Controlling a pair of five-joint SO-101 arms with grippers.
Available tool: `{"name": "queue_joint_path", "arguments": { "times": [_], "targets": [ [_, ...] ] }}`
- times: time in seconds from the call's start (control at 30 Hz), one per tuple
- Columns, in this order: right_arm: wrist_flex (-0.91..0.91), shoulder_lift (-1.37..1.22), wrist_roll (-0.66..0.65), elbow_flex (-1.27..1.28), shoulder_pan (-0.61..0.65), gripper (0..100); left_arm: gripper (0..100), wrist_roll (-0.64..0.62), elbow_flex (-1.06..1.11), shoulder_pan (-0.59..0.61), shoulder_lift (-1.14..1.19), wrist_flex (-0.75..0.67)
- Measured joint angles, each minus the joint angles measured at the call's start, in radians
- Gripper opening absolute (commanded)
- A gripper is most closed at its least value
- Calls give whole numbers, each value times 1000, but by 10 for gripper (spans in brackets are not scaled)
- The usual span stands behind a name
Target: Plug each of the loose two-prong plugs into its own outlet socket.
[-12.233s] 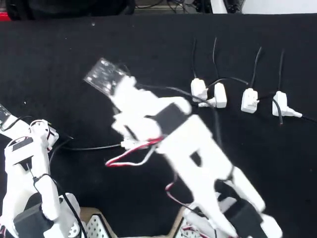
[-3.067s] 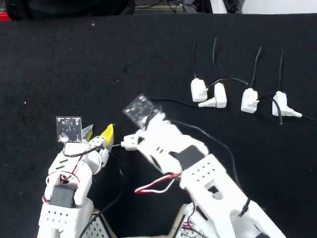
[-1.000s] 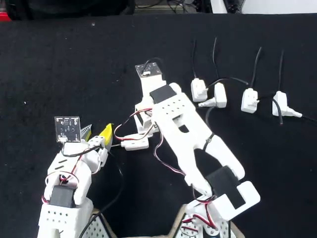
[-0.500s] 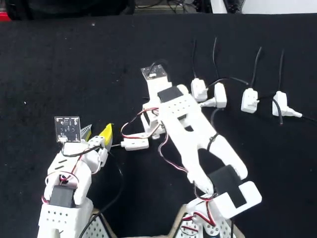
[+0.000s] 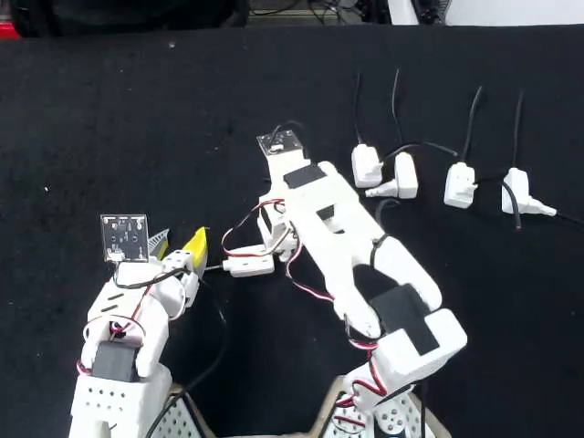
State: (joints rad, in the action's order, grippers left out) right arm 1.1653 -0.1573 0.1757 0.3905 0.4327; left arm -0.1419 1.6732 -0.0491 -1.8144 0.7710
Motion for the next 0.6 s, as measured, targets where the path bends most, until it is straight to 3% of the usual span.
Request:
{"name": "queue_joint_path", "arguments": {
  "times": [0.6],
  "targets": [
    [61,132,0,-20,3,11,195,0,0,0,0,0]
  ]
}}
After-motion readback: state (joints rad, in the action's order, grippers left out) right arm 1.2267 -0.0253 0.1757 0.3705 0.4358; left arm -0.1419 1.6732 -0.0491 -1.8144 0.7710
